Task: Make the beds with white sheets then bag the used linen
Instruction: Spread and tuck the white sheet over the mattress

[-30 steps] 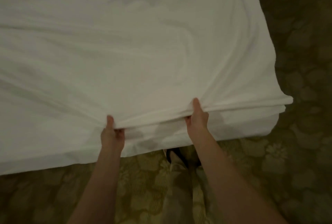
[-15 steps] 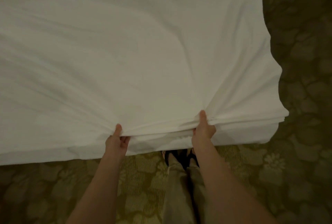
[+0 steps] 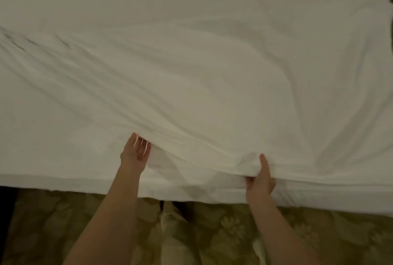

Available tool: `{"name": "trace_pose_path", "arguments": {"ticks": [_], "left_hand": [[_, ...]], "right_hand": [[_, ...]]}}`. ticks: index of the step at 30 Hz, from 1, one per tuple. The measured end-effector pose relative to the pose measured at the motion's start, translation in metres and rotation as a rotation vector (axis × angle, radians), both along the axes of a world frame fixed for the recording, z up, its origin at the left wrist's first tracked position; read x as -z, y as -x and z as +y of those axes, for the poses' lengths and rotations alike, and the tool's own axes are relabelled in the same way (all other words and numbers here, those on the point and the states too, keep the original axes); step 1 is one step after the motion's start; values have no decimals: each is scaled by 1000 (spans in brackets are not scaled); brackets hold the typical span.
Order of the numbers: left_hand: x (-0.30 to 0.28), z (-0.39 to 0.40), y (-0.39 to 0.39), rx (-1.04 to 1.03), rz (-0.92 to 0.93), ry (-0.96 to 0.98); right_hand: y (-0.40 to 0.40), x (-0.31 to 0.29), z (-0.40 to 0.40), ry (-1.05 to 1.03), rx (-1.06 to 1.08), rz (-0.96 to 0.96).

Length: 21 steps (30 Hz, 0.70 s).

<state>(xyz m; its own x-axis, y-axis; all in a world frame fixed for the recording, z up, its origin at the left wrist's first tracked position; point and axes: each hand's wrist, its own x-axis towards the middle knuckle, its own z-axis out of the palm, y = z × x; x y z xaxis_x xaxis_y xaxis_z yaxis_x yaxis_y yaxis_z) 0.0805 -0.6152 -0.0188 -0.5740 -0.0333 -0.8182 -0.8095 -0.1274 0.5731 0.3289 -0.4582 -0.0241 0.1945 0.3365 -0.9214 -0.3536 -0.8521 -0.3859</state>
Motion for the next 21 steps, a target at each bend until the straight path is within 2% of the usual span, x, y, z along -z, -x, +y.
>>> {"name": "trace_pose_path", "arguments": {"ticks": [4, 8, 10, 14, 18, 21], "left_hand": [[-3, -18, 74, 106, -47, -71], [7, -37, 130, 198, -113, -10], [18, -47, 157, 174, -114, 41], [33, -67, 193, 183, -112, 76], [26, -71, 206, 242, -110, -4], [1, -60, 215, 245, 15, -151]], "right_hand": [[99, -5, -67, 104, 68, 168], [179, -10, -114, 156, 97, 231], [205, -8, -125, 141, 150, 230], [221, -2, -132, 76, 205, 154], [206, 0, -132, -4, 215, 75], [200, -9, -119, -124, 213, 136]]}}
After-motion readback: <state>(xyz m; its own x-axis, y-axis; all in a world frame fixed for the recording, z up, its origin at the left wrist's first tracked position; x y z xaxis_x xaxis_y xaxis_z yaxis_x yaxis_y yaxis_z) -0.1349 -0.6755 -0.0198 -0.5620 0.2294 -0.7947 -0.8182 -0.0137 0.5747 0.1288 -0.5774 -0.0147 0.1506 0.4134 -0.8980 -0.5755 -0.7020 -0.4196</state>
